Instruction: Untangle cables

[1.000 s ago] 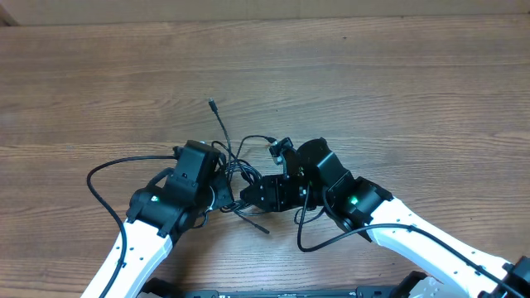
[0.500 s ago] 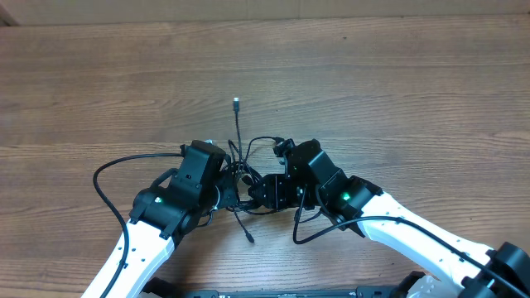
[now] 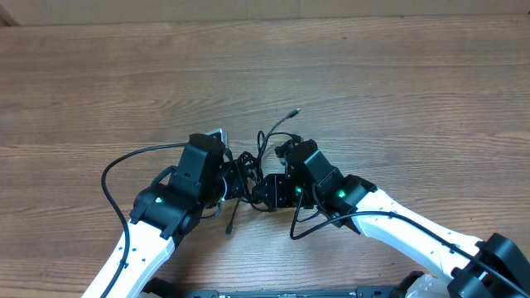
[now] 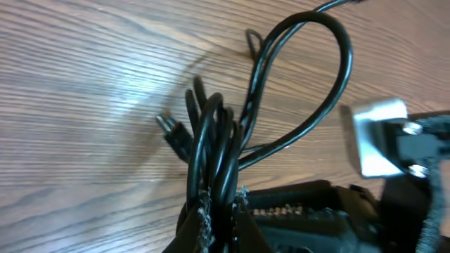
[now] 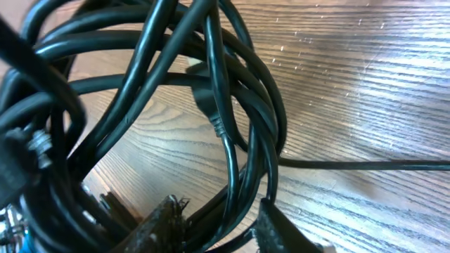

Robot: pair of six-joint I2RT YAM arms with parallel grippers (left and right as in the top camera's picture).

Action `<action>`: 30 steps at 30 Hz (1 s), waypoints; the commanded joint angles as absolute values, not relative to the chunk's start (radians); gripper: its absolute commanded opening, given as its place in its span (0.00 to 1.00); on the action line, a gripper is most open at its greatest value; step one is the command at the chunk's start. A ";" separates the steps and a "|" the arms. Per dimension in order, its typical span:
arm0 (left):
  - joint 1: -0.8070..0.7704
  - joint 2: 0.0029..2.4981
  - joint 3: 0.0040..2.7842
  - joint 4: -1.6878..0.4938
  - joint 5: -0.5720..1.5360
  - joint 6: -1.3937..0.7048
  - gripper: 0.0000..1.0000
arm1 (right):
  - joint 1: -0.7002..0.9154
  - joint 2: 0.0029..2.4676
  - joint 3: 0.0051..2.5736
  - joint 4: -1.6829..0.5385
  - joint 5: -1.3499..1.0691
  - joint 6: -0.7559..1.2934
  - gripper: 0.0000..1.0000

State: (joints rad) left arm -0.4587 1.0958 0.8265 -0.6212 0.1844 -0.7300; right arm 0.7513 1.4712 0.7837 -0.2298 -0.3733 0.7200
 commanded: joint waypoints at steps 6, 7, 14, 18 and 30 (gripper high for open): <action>-0.466 1.077 0.843 -0.566 0.276 -0.741 0.04 | 0.758 1.485 0.799 -0.221 -0.448 0.914 0.28; -0.466 1.077 0.843 -0.564 0.282 -0.741 0.04 | 0.758 1.485 0.799 -0.208 -0.476 0.939 0.28; -0.466 1.077 0.843 -0.559 0.282 -0.741 0.04 | 0.758 1.486 0.798 -0.151 -0.564 1.119 0.19; -0.466 1.077 0.843 -0.531 0.282 -0.746 0.04 | 0.758 1.486 0.798 -0.192 -0.571 1.188 0.04; -0.464 1.077 0.843 -0.491 0.278 -0.771 0.04 | 0.717 1.486 0.798 -0.313 -0.495 1.101 0.04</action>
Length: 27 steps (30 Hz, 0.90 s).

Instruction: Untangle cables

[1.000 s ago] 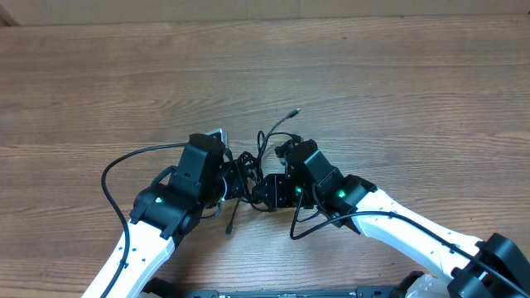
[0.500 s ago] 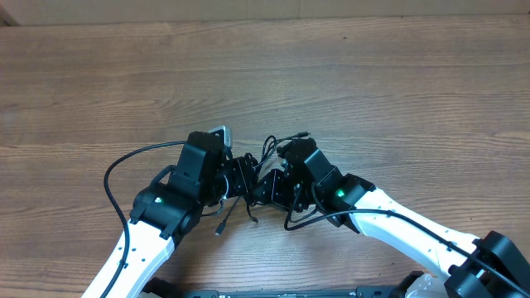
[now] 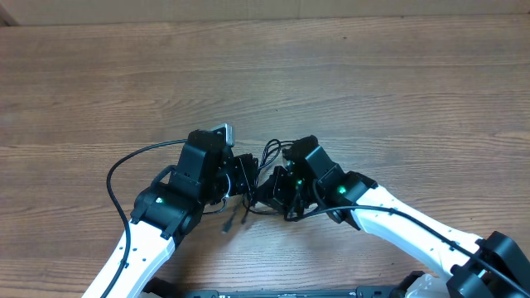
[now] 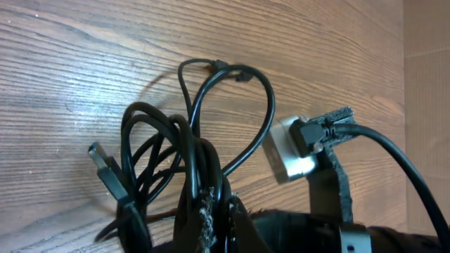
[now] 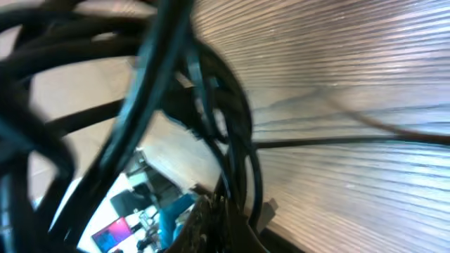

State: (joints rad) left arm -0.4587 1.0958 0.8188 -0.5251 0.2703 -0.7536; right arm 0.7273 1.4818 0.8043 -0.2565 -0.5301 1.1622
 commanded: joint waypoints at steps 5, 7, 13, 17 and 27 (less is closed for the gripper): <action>-0.464 1.077 0.843 -0.533 0.257 -0.763 0.04 | 0.648 1.486 0.798 -0.481 -0.357 1.060 0.04; -0.464 1.077 0.843 -0.535 0.252 -0.763 0.04 | 0.617 1.486 0.798 -0.514 -0.348 1.033 0.04; -0.464 1.077 0.843 -0.531 0.252 -0.716 0.04 | 0.553 1.486 0.798 -0.577 -0.278 0.960 0.04; -0.464 1.077 0.843 -0.532 0.263 -0.618 0.04 | 0.514 1.486 0.798 -0.601 -0.277 0.926 0.04; -0.464 1.077 0.843 -0.538 0.310 -0.517 0.04 | 0.432 1.485 0.800 -0.445 -0.722 0.600 0.35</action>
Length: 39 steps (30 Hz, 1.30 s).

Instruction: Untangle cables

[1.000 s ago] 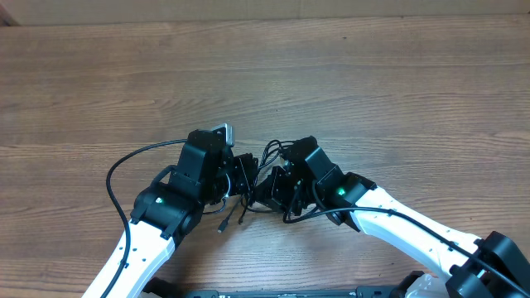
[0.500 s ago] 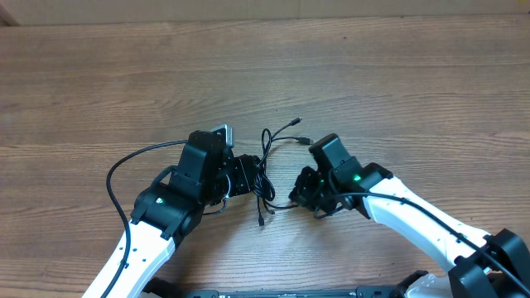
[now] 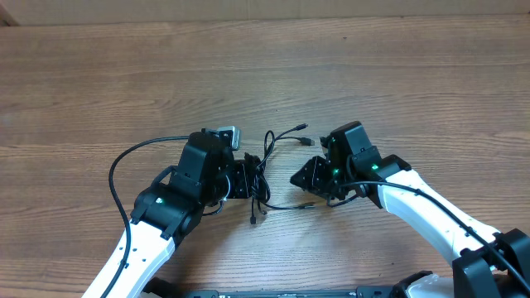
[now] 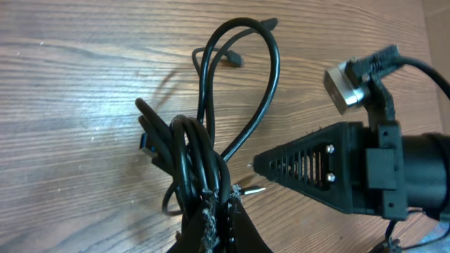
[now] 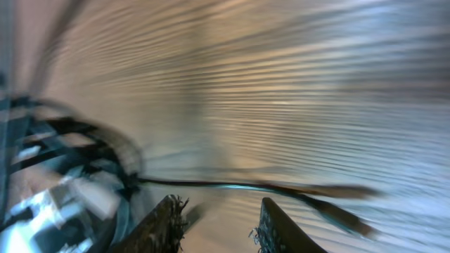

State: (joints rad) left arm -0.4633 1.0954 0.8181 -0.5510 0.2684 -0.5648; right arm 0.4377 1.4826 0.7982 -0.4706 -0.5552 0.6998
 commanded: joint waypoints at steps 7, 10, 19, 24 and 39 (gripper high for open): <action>-0.464 1.077 0.843 -0.489 0.408 -0.521 0.04 | 0.492 1.485 0.800 -0.314 -0.719 0.627 0.49; -0.464 1.077 0.843 -0.473 0.420 -0.540 0.04 | 0.532 1.485 0.800 -0.315 -0.634 0.682 0.49; -0.465 1.077 0.843 -0.465 0.447 -0.572 0.04 | 0.609 1.485 0.800 -0.301 -0.453 0.688 0.14; -0.465 1.077 0.843 -0.471 0.446 -0.572 0.04 | 0.602 1.485 0.800 -0.373 -0.359 0.688 0.04; -0.466 1.133 0.839 -0.624 0.255 -0.575 0.04 | 0.399 1.385 0.800 -0.334 -0.684 0.719 0.04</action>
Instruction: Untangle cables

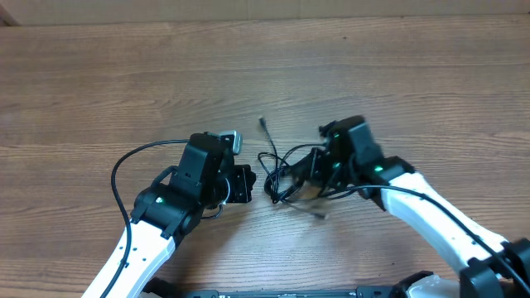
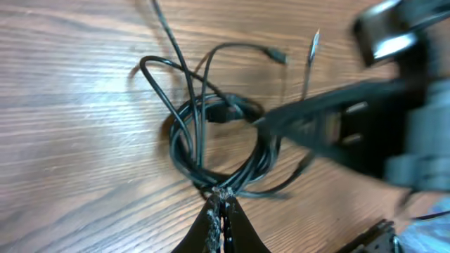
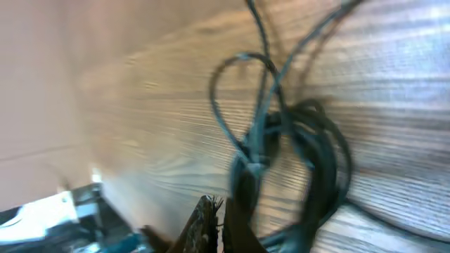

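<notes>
A tangled bundle of thin black cables [image 1: 286,178] lies on the wooden table [image 1: 248,66] between my two grippers. One loose end with a plug [image 1: 262,122] points away from it. My right gripper [image 1: 319,170] is at the bundle's right side. In the blurred right wrist view it [image 3: 223,211] is shut, with a dark strand of the bundle [image 3: 309,154] running out from between its fingers. My left gripper [image 1: 248,184] is shut just left of the bundle. In its wrist view the tips [image 2: 221,197] end at the near edge of the coil [image 2: 218,133].
The left arm's own black lead [image 1: 124,165] loops out to the left over the table. The right gripper's body [image 2: 351,119] fills the right of the left wrist view, close behind the coil.
The bundle is out of my left gripper and now lies at my right gripper, which was open to the right and is now shut on it. The coil looks looser and more spread out.
Both grippers were shut in the tight bundle, close together. Then my right gripper was open and apart to the right, with the left alone holding the bundle. Now the right holds the looser coil and the left stands shut beside it.
</notes>
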Robot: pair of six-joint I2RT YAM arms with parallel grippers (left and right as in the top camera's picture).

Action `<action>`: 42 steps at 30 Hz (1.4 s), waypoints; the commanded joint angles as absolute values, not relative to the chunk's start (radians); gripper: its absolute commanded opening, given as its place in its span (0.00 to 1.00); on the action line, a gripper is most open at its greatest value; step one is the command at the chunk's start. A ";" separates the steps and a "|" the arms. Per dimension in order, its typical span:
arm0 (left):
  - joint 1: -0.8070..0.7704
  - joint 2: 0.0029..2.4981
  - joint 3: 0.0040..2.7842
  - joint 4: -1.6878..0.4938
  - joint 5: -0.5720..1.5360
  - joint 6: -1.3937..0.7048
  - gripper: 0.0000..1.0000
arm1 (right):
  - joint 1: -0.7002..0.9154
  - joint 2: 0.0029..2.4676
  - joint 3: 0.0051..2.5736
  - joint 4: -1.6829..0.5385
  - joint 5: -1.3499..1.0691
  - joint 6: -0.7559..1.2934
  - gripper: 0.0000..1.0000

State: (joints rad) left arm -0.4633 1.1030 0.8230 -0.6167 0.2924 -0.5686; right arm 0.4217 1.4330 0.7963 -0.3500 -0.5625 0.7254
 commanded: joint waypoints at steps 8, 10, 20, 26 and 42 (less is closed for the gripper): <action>-0.465 1.217 0.839 -0.600 0.255 -0.638 0.04 | 0.395 1.384 0.800 -0.276 -0.720 0.688 0.04; -0.465 1.229 0.839 -0.601 0.255 -0.644 0.04 | 0.395 1.384 0.800 -0.307 -0.631 0.687 0.04; -0.466 1.237 0.839 -0.601 0.262 -0.659 0.77 | 0.443 1.384 0.800 -0.562 -0.313 0.492 0.39; -0.465 1.237 0.839 -0.602 0.246 -0.699 1.00 | 0.495 1.386 0.800 -0.572 -0.170 0.405 0.40; -0.465 1.237 0.839 -0.637 0.120 -0.764 1.00 | 0.699 1.581 0.800 -0.543 0.263 0.327 0.38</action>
